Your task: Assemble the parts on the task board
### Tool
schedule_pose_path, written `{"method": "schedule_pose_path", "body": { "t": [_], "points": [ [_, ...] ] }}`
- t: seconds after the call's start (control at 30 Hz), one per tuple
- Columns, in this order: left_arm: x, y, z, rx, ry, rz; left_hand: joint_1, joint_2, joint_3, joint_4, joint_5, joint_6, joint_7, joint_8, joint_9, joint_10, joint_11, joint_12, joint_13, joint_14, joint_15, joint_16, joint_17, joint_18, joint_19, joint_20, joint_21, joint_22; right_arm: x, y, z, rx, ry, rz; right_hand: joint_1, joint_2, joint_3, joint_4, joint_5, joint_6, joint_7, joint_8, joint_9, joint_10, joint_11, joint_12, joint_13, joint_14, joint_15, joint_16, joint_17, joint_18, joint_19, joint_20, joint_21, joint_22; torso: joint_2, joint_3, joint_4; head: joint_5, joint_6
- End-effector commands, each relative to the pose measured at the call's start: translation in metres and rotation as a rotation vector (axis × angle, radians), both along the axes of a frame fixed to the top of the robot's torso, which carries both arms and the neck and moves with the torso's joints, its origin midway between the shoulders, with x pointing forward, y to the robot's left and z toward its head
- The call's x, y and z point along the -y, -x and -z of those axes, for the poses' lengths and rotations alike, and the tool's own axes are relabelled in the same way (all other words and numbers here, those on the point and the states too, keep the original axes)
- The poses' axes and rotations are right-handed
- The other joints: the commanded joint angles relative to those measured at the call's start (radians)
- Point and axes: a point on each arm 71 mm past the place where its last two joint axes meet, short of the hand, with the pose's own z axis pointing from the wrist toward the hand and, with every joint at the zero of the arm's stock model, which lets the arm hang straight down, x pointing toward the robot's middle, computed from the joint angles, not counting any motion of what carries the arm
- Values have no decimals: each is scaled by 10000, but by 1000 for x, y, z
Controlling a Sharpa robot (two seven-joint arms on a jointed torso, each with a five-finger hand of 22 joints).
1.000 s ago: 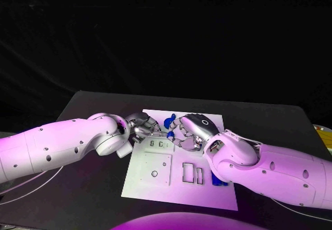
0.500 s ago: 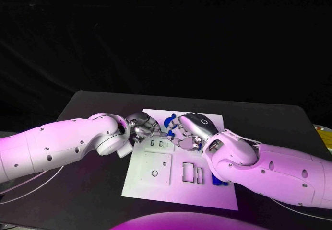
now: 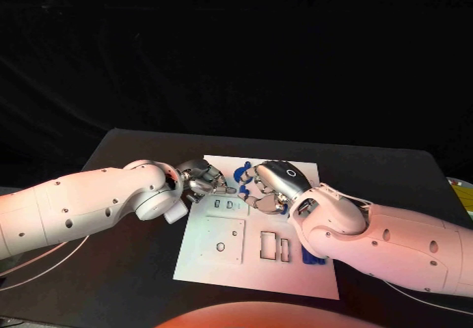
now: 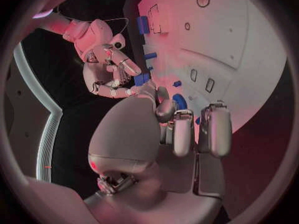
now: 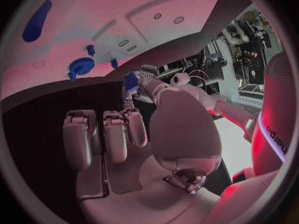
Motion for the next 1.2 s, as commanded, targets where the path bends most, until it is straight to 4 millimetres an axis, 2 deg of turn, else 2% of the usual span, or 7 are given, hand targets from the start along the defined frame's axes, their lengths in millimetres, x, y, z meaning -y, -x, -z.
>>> {"method": "schedule_pose_path", "body": {
  "t": [0.03,0.3,0.47,0.6,0.87,1.1,1.2],
  "points": [
    [-6,-1,0,-161,275,-233,111,-3,80,-11,18,21,-64,36,12,42,6,31,-35,955,-88,47,2336,-129,51,-36,45,580,-1,-1,1,31,166,-145,68,-1,47,-18,61,64,-68,99,417,39,-29,20,1150,1050,-54,20,2584,-111,853,-72,61,2476,0,-4,-6,-11,0],
    [-32,-6,0,-417,739,-1121,147,12,114,-12,27,9,-67,32,23,30,3,19,-52,951,-91,41,2324,-121,29,-40,25,548,-4,-7,8,137,82,-134,70,-3,49,-20,48,62,-68,104,419,39,-29,19,1149,1053,-55,26,2597,-116,861,-73,83,2482,3,-11,-1,-28,-4],
    [-40,-6,-5,-406,1234,-1383,151,12,121,-9,28,1,-65,27,26,-4,3,-19,-116,941,-92,25,2291,-101,-22,-41,-24,463,-8,-12,20,111,148,-124,73,-2,51,-22,46,62,-69,105,420,34,-30,13,1143,1057,-55,33,2613,-117,863,-74,90,2484,13,-14,27,-7,-16],
    [-41,-8,-13,-181,1596,-1398,-27,-116,39,17,-5,-68,-11,-11,59,-96,46,-102,-229,921,-65,-7,2225,-74,-103,-41,-98,345,-12,-14,31,29,306,-126,77,-1,54,-25,44,60,-70,105,420,29,-31,8,1138,1055,-55,31,2608,-117,864,-74,92,2485,20,-14,26,48,-41],
    [-39,-9,-23,148,2262,-1598,-35,-105,48,12,4,-83,-8,-25,62,-113,50,-117,-248,917,-60,-13,2214,-71,-113,-39,-106,332,-20,-16,46,-141,793,-224,93,-2,62,-38,35,50,-70,105,421,3,-32,-19,1107,1057,-57,33,2613,-111,854,-75,64,2477,26,-22,-10,65,-94],
    [-36,-10,-29,460,3003,-1867,-111,-117,27,20,0,-101,10,-44,71,-137,65,-138,-277,916,-49,-14,2213,-68,-124,-33,-116,319,-26,-15,54,-344,1254,-323,106,-17,63,-54,19,29,-64,102,421,-11,-30,-33,1093,1054,-57,27,2601,-105,844,-77,34,2469,10,-3,-2,61,-139],
    [-36,-10,-31,580,3389,-2036,-193,-132,3,15,0,-157,39,-101,68,-315,90,-327,-564,889,-27,-57,2126,-40,-203,-21,-189,202,-27,-15,56,-419,1394,-338,108,-20,63,-56,17,24,-63,101,421,-29,-29,-51,1072,1054,-57,29,2603,-102,838,-77,16,2464,5,-3,2,75,-152]
  ]
}}
